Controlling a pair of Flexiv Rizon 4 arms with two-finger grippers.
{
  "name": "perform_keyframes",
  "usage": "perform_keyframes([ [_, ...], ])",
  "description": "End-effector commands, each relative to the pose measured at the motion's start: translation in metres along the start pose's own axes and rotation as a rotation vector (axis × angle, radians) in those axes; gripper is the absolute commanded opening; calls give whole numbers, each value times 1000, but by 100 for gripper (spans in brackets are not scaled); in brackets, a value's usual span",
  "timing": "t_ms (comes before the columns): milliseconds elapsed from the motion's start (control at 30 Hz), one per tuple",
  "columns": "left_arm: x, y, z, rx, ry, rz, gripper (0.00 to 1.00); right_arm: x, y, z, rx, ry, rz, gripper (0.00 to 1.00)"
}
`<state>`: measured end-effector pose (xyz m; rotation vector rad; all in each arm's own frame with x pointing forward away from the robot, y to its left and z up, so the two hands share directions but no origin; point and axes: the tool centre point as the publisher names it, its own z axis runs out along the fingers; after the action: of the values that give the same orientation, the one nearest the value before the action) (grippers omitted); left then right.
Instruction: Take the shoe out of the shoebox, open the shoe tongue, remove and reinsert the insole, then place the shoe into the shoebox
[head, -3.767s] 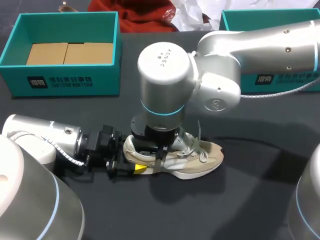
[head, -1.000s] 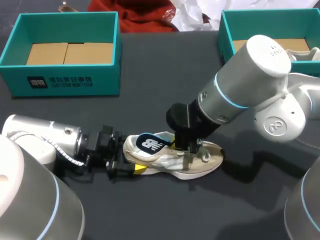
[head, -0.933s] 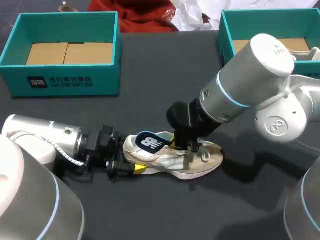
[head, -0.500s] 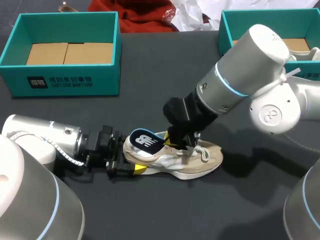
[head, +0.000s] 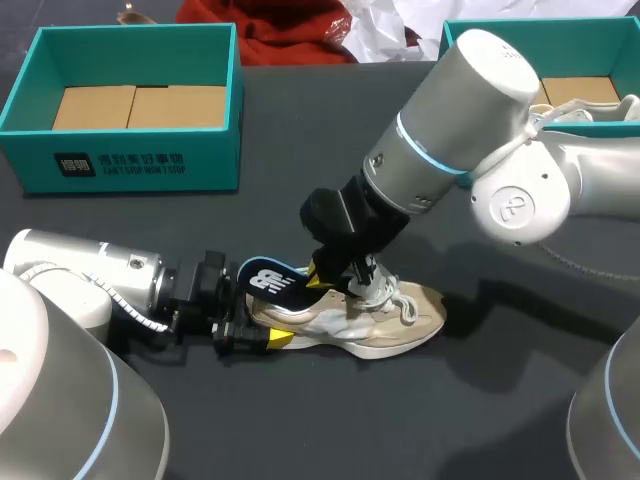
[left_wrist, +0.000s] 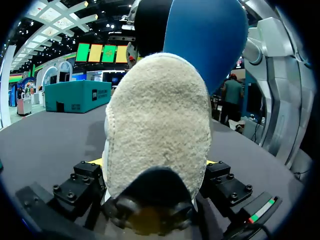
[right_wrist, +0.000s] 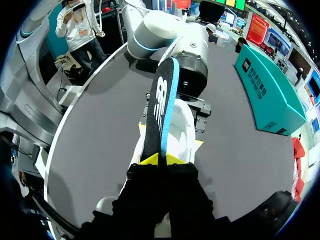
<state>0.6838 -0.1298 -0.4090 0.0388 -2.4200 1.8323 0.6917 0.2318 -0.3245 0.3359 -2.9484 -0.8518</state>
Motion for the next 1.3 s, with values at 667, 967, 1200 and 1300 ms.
perform_keyframes([
  [667, 0, 4, -1, -1, -1, 0, 0, -7, 13, -6, 1, 78, 42, 49],
  [967, 0, 4, -1, -1, -1, 0, 0, -16, 17, -6, 14, 212, 118, 47],
  [1200, 0, 4, -1, -1, -1, 0, 0, -17, 23, -3, 6, 284, 136, 56],
  [1300, 0, 4, -1, -1, -1, 0, 0, -16, 25, -2, 4, 307, 152, 54],
])
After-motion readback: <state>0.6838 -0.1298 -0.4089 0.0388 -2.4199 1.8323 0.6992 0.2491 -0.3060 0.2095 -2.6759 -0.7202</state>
